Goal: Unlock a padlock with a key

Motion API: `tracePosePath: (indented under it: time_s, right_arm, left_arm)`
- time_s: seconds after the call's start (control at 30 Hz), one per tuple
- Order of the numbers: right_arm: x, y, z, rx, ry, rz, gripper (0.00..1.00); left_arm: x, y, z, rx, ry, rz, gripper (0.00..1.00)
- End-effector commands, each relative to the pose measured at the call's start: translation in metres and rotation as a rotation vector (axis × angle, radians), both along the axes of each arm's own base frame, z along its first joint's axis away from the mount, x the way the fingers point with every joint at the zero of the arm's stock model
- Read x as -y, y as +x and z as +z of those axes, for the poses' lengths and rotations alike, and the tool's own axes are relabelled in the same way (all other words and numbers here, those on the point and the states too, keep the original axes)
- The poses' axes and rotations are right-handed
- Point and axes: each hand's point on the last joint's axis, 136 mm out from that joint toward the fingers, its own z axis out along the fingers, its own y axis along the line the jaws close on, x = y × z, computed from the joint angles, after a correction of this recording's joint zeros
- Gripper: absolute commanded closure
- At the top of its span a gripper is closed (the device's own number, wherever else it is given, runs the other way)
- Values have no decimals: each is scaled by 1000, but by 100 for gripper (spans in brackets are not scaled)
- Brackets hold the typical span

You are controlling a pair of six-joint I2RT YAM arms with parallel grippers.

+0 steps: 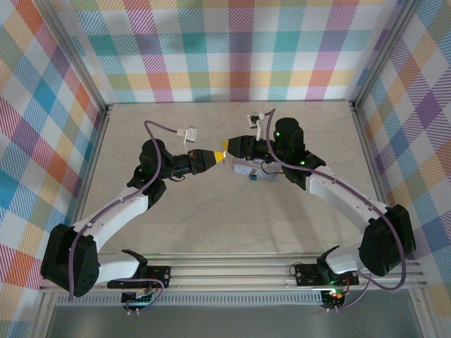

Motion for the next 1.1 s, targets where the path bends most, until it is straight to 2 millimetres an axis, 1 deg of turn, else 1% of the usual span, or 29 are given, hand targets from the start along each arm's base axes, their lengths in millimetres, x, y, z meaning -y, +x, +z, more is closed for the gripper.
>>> tracePosePath:
  time_s: [0.0, 0.1, 0.17, 0.23, 0.3, 0.43, 0.57, 0.63, 0.7, 0.8, 0.93, 1.07]
  right_arm:
    - [37, 10, -11, 1, -193, -192, 54]
    - [67, 25, -45, -78, -380, -352, 51]
    - [74, 34, -62, -98, -484, -384, 49]
    - [73, 46, -76, -106, -564, -383, 49]
    - [67, 60, -90, -116, -634, -367, 49]
    - [57, 82, -119, -151, -756, -334, 56]
    - [53, 96, -153, -189, -885, -308, 57]
    - [51, 101, -174, -200, -945, -286, 57]
    - [49, 103, -192, -213, -988, -253, 58]
    - [48, 94, -216, -260, -1028, -203, 61]
    - [52, 69, -240, -299, -1069, -152, 65]
    - [56, 37, -254, -337, -1057, -107, 68]
  left_arm:
    - [-6, -4, -9, 46, 105, 24, 100]
    - [-8, -3, -20, 36, 159, 33, 100]
    - [-9, -2, -30, 16, 180, 38, 100]
    - [-8, -1, -37, -2, 190, 38, 100]
    - [-9, 0, -47, -28, 210, 41, 100]
    - [-13, -1, -65, -61, 247, 58, 100]
    - [-17, -2, -83, -93, 291, 71, 100]
    - [-18, -2, -91, -110, 303, 72, 100]
    - [-17, -2, -98, -125, 314, 68, 100]
    - [-18, -2, -106, -139, 331, 69, 100]
    - [-17, -2, -112, -155, 340, 62, 100]
    - [-17, -2, -117, -167, 347, 60, 100]
